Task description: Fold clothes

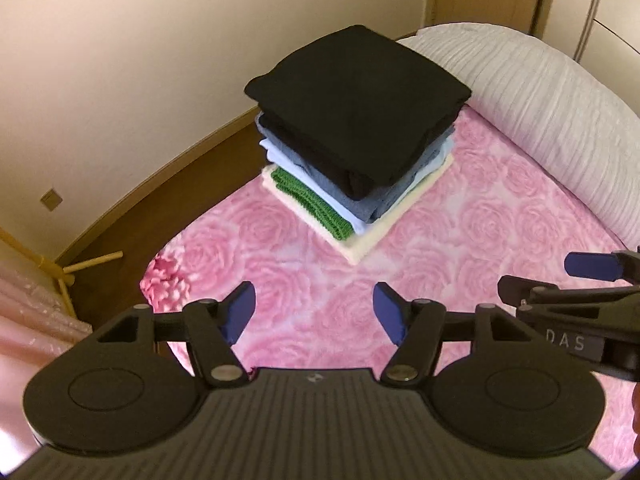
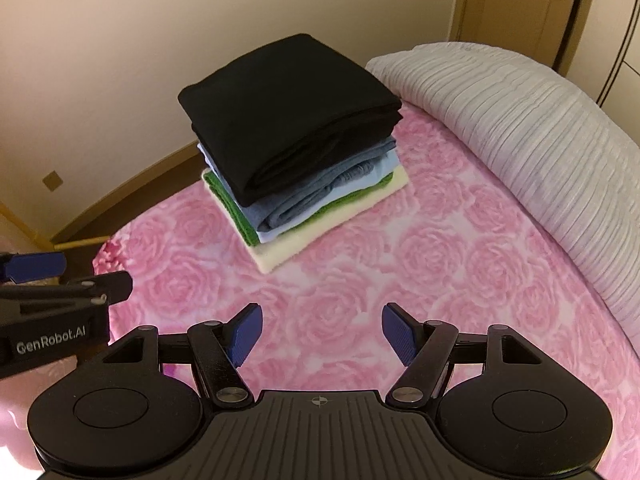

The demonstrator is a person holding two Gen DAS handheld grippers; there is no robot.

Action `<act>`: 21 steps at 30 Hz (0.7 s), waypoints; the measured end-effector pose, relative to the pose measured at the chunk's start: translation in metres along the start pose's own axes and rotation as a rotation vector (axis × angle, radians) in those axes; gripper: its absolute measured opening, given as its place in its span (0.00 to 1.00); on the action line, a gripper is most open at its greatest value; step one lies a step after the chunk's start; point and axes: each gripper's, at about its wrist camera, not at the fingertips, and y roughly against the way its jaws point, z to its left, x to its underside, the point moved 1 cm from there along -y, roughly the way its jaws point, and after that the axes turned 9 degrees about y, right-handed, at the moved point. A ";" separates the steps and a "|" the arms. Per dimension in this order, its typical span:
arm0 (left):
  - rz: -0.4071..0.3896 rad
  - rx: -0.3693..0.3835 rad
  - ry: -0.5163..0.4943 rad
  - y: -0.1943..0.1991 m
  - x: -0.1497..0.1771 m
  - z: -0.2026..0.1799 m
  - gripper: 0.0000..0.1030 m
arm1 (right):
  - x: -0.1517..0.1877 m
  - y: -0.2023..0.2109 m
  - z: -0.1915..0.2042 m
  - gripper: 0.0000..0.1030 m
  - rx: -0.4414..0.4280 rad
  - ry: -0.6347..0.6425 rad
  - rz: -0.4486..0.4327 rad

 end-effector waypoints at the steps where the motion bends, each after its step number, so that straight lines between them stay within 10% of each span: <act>1: 0.001 -0.004 0.012 -0.002 0.000 0.000 0.60 | 0.000 -0.002 -0.002 0.68 -0.004 0.005 0.003; 21: 0.029 -0.021 0.051 -0.038 -0.005 -0.016 0.60 | -0.013 -0.039 -0.027 0.68 -0.023 0.043 0.043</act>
